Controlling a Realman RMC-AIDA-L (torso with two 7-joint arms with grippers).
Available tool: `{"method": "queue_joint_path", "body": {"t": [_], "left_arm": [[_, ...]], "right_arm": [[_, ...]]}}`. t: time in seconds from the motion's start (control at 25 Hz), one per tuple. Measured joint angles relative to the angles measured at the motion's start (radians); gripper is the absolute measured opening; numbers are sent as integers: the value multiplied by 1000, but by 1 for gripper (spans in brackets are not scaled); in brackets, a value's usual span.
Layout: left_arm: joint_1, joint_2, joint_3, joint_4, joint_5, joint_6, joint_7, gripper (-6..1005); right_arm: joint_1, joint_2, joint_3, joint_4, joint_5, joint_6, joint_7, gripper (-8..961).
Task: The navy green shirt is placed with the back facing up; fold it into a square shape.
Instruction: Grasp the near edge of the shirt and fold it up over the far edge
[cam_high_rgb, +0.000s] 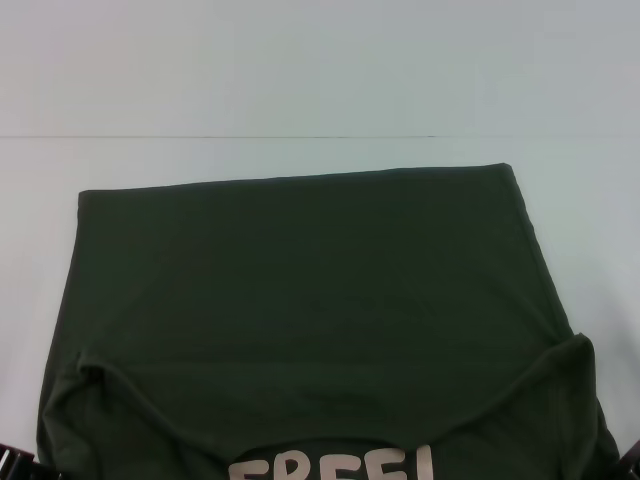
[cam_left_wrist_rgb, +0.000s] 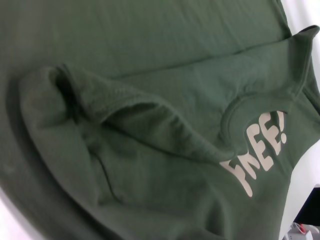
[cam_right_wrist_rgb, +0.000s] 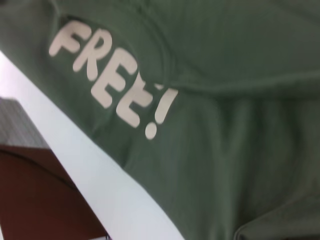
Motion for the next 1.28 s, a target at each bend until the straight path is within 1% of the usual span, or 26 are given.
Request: {"method": "queue_joint_path", "body": {"t": [0.12, 0.2, 0.36, 0.48, 0.72, 0.84, 0.96, 1.0, 1.04, 1.12, 1.16, 1.2, 1.28], "left_arm": [[-10, 5, -32, -8, 0, 0, -8, 80], [-21, 14, -59, -24, 0, 5, -12, 80], [-42, 33, -115, -41, -4, 14, -31, 81], [-57, 44, -170, -42, -5, 3, -70, 81], [-85, 47, -233, -42, -8, -70, -126, 81], [-93, 43, -260, -42, -8, -142, -145, 81], [-100, 35, -274, -43, -13, -218, -165, 81], [-101, 30, -280, -43, -20, -245, -167, 81], [-102, 24, -284, -43, -29, -271, -167, 81], [-105, 8, -287, -44, -43, -323, -165, 81], [-105, 8, -287, -44, -43, -323, -165, 81], [-109, -8, -288, -44, -54, -382, -162, 81], [-111, -22, -288, -44, -65, -421, -156, 81]], "right_arm": [[6, -6, 56, 3, 2, 0, 0, 59], [10, -11, 102, 4, 2, 0, 0, 62], [15, -31, 228, 6, 18, 4, 4, 67], [15, -43, 299, 9, 47, 25, 8, 71], [21, -48, 333, 30, 125, 146, 35, 78], [23, -52, 335, 50, 177, 232, 60, 82], [24, -57, 335, 74, 235, 332, 82, 85], [23, -57, 335, 80, 258, 359, 84, 87], [20, -58, 336, 95, 315, 414, 84, 88], [19, -58, 336, 102, 339, 438, 82, 90], [20, -58, 336, 107, 356, 460, 79, 92], [23, -56, 333, 113, 368, 484, 78, 93], [31, -48, 327, 117, 381, 528, 74, 95]]}}
